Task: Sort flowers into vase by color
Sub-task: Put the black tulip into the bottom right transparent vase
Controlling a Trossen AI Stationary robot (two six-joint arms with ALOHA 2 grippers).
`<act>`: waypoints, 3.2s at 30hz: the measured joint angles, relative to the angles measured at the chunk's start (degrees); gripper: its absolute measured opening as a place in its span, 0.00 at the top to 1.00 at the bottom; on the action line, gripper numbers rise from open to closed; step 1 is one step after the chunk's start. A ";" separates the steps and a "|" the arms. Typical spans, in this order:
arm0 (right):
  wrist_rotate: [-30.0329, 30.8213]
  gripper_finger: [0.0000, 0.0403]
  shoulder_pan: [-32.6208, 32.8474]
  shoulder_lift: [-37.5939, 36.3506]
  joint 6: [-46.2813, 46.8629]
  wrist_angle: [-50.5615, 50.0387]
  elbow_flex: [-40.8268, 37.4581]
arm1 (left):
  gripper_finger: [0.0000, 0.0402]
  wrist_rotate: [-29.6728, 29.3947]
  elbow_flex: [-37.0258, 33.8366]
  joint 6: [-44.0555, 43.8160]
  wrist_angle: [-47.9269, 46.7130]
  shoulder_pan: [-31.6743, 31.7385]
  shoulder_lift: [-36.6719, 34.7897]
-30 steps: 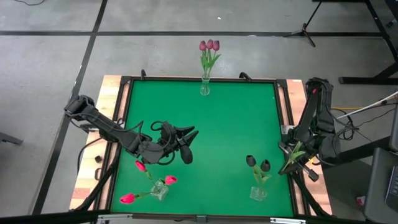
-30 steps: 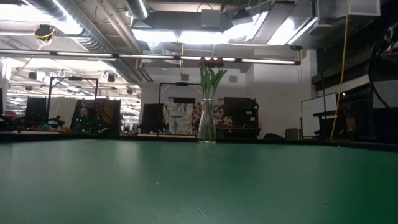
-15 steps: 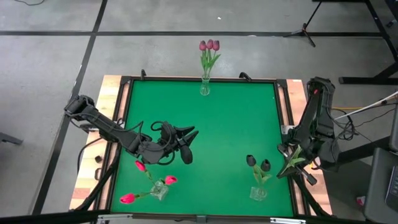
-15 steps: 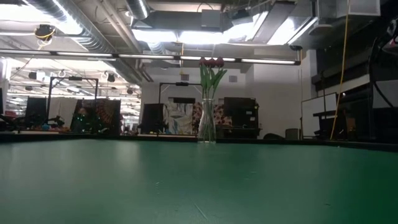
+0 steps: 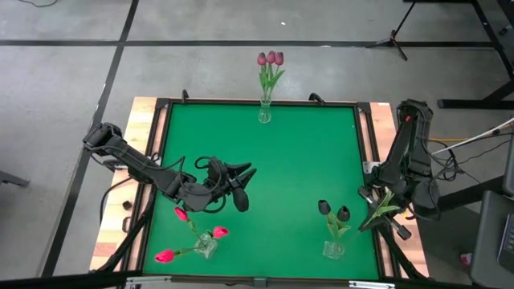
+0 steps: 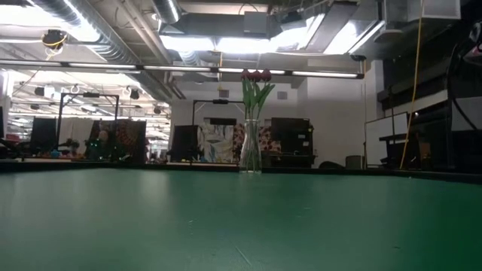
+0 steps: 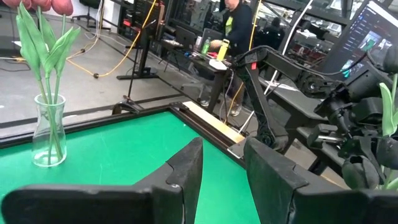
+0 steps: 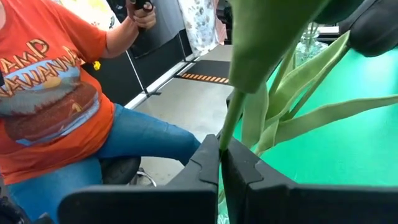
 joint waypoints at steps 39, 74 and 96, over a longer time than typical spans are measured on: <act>-22.57 1.00 -17.18 -4.72 -1.43 -2.90 -1.29 | 0.71 0.46 0.00 -0.04 -1.51 -0.07 0.00; -20.06 1.00 -17.20 -0.27 1.75 3.61 -5.66 | 0.71 0.37 0.00 -0.09 -1.49 0.00 0.00; -20.52 0.96 -17.20 5.22 2.07 7.26 -5.66 | 0.71 -0.02 0.00 -0.09 -1.48 0.00 0.00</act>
